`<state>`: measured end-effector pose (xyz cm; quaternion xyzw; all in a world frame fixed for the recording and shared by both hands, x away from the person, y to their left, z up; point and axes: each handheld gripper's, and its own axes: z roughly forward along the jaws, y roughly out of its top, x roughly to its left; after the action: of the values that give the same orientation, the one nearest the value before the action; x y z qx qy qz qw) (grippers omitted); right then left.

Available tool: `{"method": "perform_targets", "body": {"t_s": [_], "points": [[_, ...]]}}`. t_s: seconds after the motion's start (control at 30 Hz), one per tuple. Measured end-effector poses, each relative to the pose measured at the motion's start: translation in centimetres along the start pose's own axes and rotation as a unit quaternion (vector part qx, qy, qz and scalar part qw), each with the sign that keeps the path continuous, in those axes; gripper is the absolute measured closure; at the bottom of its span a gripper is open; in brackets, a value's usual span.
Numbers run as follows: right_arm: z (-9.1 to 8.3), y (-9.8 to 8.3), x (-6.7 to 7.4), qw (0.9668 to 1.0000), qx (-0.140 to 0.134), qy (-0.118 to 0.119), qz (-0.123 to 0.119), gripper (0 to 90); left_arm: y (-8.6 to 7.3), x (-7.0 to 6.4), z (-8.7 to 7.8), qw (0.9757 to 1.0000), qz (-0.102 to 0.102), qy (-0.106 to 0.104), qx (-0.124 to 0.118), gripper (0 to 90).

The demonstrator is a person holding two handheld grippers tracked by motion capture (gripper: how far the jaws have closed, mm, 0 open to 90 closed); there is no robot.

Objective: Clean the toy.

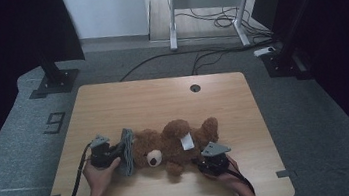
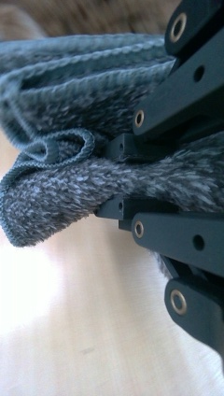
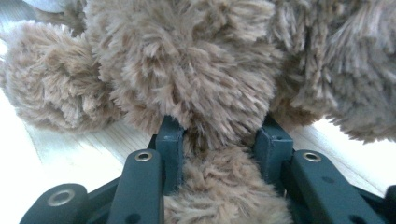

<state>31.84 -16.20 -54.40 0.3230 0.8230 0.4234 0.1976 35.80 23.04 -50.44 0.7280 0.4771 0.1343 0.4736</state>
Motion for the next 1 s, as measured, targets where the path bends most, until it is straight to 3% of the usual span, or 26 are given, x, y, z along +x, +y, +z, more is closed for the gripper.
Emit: {"method": "perform_targets", "body": {"t_s": [0.2,0.3,0.43,0.53,0.63,0.77,0.87,1.0], "points": [[0.0,0.0,-0.1,1.0,-0.001,0.002,0.002,60.5,4.6,-3.6,-1.5,0.9973,0.05,-0.022,-0.05,76.9],[0.0,0.0,0.0,1.0,-0.001,0.002,0.001,60.4,6.3,-5.5,-0.4,0.9959,0.068,-0.037,-0.048,76.8],[0.0,0.0,0.0,1.0,-0.002,0.001,-0.001,60.4,7.4,-7.5,2.7,0.9954,0.081,-0.047,-0.021,76.7],[0.0,-0.1,0.0,1.0,-0.003,0.0,-0.003,60.3,7.1,-8.3,4.8,0.9953,0.081,-0.052,0.009,76.8],[-0.1,-0.1,0.1,1.0,-0.006,-0.001,-0.007,58.9,6.2,-8.2,5.6,0.9949,0.086,-0.045,0.03,77.0],[-0.4,0.1,0.0,0.9997,-0.016,0.003,-0.018,52.2,5.3,-7.6,5.1,0.9951,0.075,-0.058,0.028,77.5],[-1.4,0.5,-0.7,0.9994,-0.028,0.023,0.0,45.6,4.4,-7.5,4.9,0.9953,0.064,-0.071,0.018,78.0],[-4.1,1.1,-2.1,0.9969,-0.068,0.025,0.032,41.0,3.4,-7.9,4.4,0.9945,0.072,-0.075,0.007,78.3]]}}
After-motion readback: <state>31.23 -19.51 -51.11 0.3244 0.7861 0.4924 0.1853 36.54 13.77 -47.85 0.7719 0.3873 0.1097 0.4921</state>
